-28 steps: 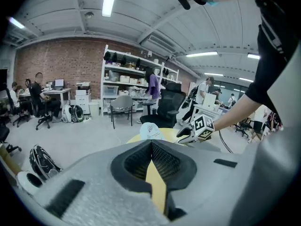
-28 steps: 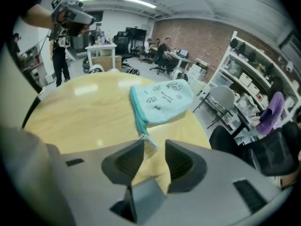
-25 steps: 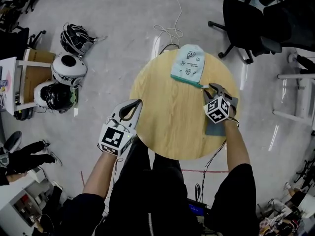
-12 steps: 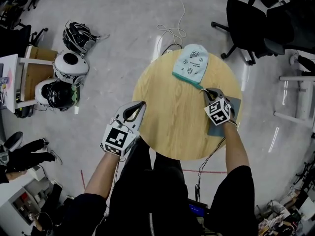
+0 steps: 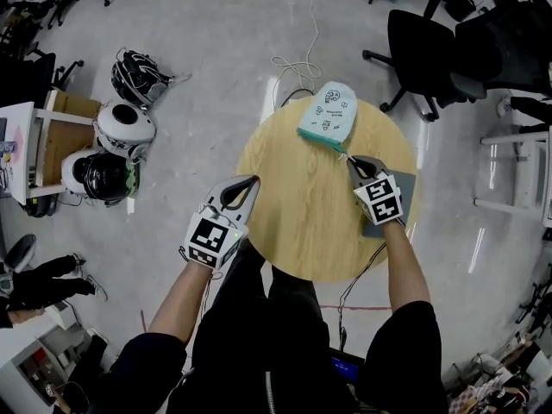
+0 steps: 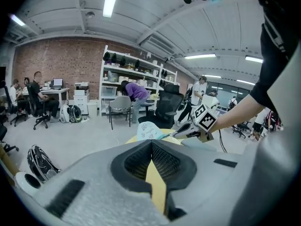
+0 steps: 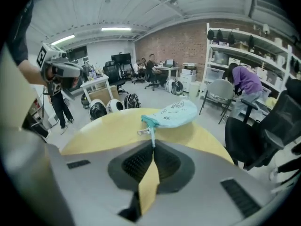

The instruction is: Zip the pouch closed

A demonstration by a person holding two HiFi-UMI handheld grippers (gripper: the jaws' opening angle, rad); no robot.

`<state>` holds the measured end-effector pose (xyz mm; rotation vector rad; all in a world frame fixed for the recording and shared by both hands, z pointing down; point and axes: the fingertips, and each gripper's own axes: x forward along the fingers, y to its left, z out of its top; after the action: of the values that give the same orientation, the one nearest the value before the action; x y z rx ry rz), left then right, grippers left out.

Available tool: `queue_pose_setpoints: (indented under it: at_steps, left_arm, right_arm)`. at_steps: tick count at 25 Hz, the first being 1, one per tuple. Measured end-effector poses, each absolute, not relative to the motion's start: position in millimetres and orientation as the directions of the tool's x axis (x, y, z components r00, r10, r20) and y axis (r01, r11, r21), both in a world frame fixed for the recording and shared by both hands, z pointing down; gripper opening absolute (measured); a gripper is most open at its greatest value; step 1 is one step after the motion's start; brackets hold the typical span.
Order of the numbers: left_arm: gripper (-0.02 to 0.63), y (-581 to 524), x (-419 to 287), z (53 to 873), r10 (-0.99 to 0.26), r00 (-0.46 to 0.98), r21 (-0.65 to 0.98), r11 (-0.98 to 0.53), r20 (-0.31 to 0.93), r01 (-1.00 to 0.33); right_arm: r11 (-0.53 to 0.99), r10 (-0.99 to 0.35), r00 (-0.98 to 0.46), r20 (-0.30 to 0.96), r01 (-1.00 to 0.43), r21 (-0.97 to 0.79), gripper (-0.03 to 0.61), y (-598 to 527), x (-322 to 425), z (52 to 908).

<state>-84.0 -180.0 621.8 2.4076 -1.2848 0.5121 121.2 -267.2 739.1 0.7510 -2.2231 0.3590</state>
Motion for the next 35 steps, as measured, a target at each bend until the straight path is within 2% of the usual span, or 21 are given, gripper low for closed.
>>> queue_pose_setpoints:
  at_steps: [8, 17, 29, 30, 31, 35]
  left_arm:
    - [0.005, -181, -86, 590, -0.713, 0.557, 0.12, -0.566, 0.425, -0.816]
    - [0.006, -188, -59, 547, -0.694, 0.63, 0.107, -0.639, 0.349, -0.762]
    - [0.008, -160, 8, 507, -0.546, 0.787, 0.082, -0.804, 0.288, -0.589]
    - [0.011, -156, 14, 507, -0.527, 0.798, 0.088, -0.816, 0.293, -0.572]
    - [0.045, -152, 20, 507, -0.508, 0.808, 0.094, -0.827, 0.298, -0.555]
    - [0.069, -143, 37, 505, -0.468, 0.832, 0.112, -0.848, 0.297, -0.517]
  right_arm:
    - [0.745, -0.408, -0.581, 0.704, -0.658, -0.111, 0.009, -256, 100, 677]
    - [0.703, -0.488, -0.586, 0.647, -0.703, -0.107, 0.009, -235, 97, 602]
    - [0.649, -0.55, -0.602, 0.58, -0.745, -0.158, 0.009, -165, 83, 536]
    - [0.649, -0.554, -0.602, 0.575, -0.745, -0.155, 0.009, -161, 82, 533]
    - [0.65, -0.557, -0.602, 0.572, -0.745, -0.151, 0.009, -159, 81, 531]
    - [0.656, -0.562, -0.596, 0.574, -0.744, -0.13, 0.011, -148, 81, 525]
